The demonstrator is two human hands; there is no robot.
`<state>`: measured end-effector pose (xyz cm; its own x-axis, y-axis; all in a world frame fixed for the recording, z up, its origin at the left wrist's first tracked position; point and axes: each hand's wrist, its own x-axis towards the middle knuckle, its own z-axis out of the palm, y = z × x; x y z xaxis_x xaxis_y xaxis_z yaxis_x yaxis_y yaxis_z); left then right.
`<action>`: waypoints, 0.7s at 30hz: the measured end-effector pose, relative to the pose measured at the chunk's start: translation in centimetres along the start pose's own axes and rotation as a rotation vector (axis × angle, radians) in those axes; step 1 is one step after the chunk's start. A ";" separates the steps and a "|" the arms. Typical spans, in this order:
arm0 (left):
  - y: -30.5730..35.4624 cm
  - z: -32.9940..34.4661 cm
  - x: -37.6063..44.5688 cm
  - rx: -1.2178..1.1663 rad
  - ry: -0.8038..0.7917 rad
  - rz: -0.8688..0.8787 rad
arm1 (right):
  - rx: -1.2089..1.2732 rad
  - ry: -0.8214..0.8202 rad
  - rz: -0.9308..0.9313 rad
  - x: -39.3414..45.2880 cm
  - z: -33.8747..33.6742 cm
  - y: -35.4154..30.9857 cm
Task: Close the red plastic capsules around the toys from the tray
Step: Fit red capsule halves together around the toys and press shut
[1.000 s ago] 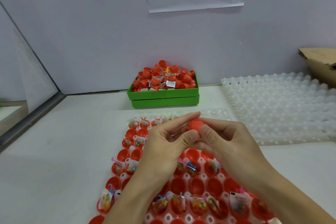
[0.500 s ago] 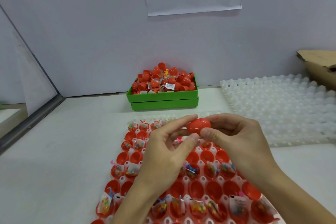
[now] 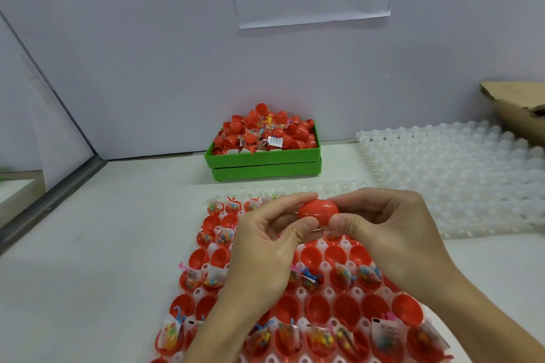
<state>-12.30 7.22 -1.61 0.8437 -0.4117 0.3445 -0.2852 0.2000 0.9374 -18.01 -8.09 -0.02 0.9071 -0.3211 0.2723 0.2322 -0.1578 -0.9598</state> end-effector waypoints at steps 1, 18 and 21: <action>0.0 0.0 0.0 0.010 0.000 0.001 | -0.006 0.004 -0.003 0.0 0.0 0.0; 0.2 0.1 0.0 0.357 0.095 0.095 | -0.163 -0.064 -0.029 -0.5 0.3 0.5; 0.1 0.0 -0.1 0.566 0.105 0.222 | -0.145 -0.140 -0.073 -0.9 0.8 0.2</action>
<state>-12.42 7.31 -1.52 0.7686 -0.3191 0.5544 -0.6319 -0.2442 0.7356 -18.46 -7.05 -0.54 0.9321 -0.1725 0.3186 0.2551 -0.3118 -0.9153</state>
